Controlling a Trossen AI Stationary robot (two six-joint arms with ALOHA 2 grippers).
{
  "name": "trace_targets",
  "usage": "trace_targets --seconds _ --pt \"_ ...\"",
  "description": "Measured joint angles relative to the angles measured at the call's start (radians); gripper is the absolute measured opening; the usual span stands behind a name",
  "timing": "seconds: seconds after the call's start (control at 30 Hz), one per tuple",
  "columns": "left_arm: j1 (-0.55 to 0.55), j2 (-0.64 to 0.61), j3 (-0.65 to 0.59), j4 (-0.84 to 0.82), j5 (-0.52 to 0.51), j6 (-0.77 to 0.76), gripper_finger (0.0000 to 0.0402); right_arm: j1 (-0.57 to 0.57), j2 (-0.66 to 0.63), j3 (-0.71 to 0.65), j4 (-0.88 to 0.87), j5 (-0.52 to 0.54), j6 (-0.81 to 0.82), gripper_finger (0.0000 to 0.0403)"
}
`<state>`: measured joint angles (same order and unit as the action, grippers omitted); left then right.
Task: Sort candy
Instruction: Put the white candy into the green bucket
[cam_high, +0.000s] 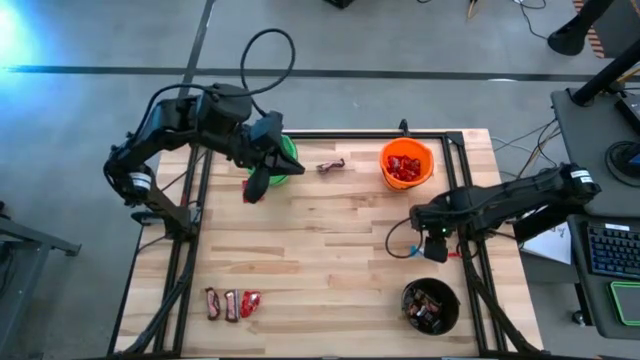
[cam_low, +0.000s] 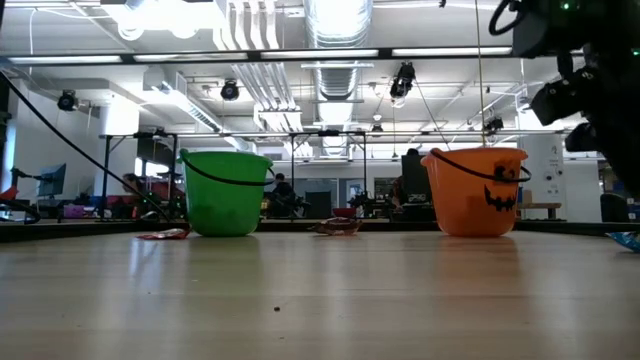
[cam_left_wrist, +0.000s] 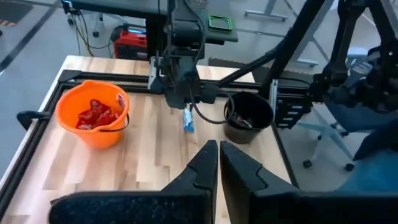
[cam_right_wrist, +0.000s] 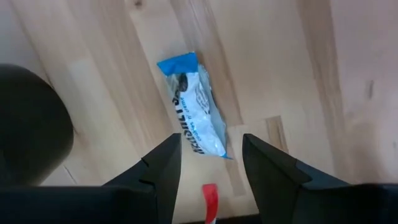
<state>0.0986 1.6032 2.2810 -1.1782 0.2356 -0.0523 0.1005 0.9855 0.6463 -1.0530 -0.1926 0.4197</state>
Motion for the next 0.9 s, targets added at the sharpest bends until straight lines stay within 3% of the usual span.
trace_targets --seconds 0.27,0.9 --pt "0.002 -0.001 0.000 0.000 -0.093 -0.011 0.0001 0.000 0.000 -0.077 0.107 -0.044 0.039 0.0160" --pt "0.002 -0.001 -0.001 -0.007 -0.097 -0.017 0.0001 0.000 0.004 -0.139 0.169 -0.052 0.087 0.0155"
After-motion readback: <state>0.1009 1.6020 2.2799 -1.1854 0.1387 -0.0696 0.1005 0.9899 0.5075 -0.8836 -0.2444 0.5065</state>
